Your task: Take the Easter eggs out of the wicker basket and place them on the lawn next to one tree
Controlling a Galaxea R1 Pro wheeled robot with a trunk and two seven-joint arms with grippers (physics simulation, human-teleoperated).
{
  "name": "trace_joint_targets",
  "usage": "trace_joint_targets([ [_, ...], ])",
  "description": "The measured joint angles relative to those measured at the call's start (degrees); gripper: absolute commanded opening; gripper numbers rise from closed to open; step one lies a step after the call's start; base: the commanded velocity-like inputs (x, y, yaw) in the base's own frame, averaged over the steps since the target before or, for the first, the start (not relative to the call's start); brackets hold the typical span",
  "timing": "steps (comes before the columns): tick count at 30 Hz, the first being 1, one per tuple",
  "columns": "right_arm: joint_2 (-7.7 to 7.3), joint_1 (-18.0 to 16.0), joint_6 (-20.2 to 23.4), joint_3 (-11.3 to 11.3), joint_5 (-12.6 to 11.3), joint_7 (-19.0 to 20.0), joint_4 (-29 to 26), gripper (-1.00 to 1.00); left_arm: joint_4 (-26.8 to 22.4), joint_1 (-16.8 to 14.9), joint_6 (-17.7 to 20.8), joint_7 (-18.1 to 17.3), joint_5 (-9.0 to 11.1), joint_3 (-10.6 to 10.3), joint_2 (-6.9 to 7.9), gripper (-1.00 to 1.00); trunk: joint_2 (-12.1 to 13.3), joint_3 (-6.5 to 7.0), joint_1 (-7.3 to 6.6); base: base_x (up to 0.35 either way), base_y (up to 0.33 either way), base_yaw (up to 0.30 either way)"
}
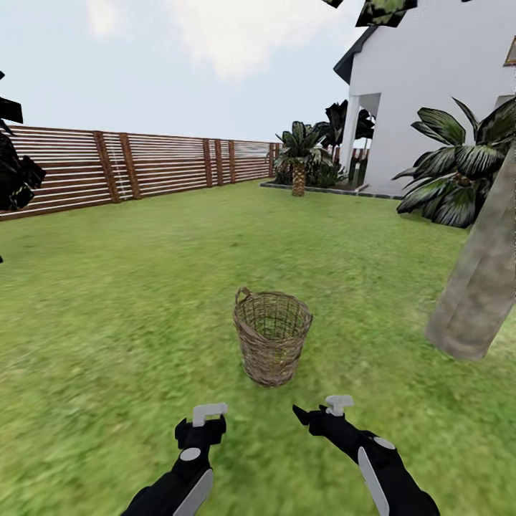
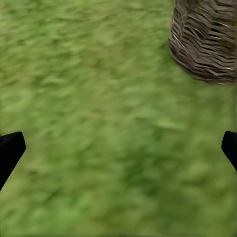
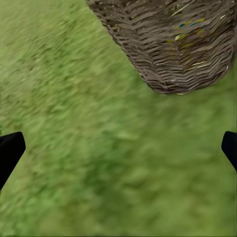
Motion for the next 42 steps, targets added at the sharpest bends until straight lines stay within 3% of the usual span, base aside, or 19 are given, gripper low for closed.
trace_joint_targets([
  [6, -0.04, 0.0, 0.0, -0.1, -0.2, 0.0, 0.0, 1.00, 0.0, 0.0, 0.3, 0.0, 0.2, 0.1, 0.04, 1.00, 0.1, 1.33, -0.15, 0.001, 0.000, -0.001],
  [14, -0.05, 0.0, 0.0, -0.1, 0.0, 0.0, 0.0, 1.00, 0.3, 0.0, 0.5, 0.0, 3.4, 0.1, 0.05, 1.00, 0.2, 3.11, -0.36, 0.000, 0.000, 0.000],
  [29, -0.05, 0.0, 0.0, -0.1, 0.1, -0.1, 0.0, 1.00, 0.8, -0.1, 0.5, 0.0, 4.2, 0.1, 0.01, 1.00, 0.4, 6.43, -0.75, 0.000, 0.000, 0.000],
  [35, -0.05, 0.0, 0.0, -0.1, -0.1, -0.1, 0.0, 1.00, 0.8, -0.1, 1.1, 0.2, 8.9, 0.1, 0.06, 1.00, 0.5, 7.76, -0.90, 0.000, 0.000, 0.000],
  [42, -0.12, 0.0, 0.0, -0.1, -0.1, -0.1, 0.0, 1.00, 2.1, -0.2, 2.1, 0.2, 10.7, 0.1, -0.01, 1.00, 0.6, 9.32, -1.08, 0.000, 0.000, 0.000],
])
